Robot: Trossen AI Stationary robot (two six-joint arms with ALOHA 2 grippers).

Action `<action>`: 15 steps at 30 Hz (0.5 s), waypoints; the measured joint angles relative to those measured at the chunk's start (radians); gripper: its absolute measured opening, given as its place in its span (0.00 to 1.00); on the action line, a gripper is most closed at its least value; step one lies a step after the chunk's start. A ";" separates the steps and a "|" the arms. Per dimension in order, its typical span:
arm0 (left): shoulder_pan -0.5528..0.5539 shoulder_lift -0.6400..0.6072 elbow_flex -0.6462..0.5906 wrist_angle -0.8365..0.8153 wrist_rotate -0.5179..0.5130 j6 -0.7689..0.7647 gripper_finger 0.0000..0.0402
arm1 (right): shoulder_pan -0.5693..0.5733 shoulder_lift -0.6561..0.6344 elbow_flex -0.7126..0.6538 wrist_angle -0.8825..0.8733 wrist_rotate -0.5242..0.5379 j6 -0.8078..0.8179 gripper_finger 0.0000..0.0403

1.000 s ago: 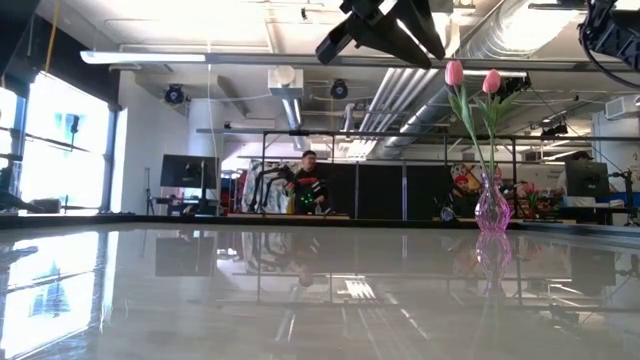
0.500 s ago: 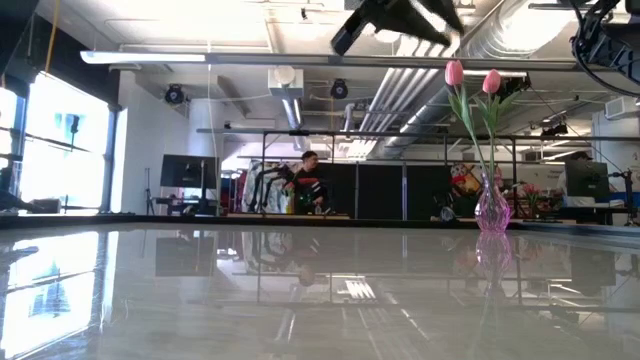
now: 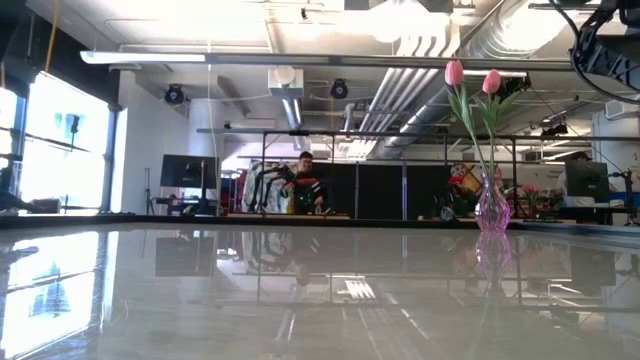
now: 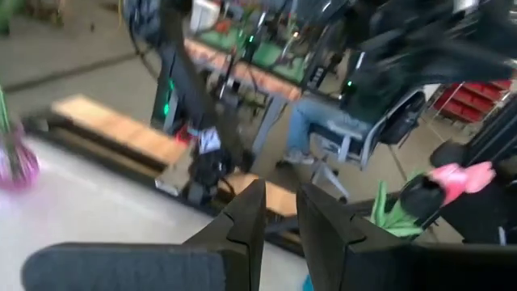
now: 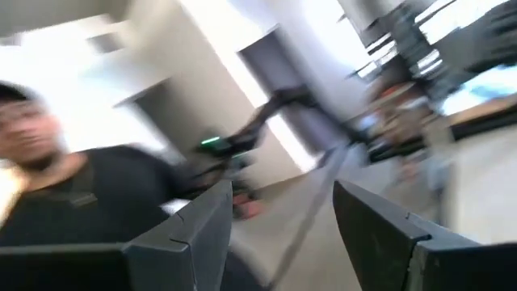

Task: Sort flowers into vase by color
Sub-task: Return to Home Position

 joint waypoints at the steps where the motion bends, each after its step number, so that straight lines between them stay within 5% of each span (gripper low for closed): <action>1: -0.002 -0.016 0.000 -0.001 -0.001 0.027 0.15 | -0.013 -0.007 0.000 -0.004 0.041 -0.035 0.51; 7: 0.010 -0.077 0.002 0.005 0.066 0.114 0.13 | -0.107 -0.048 0.000 -0.018 0.304 -0.276 0.47; 15: 0.063 -0.097 0.002 0.009 0.064 0.168 0.01 | -0.280 -0.170 0.000 -0.201 0.307 -0.387 0.17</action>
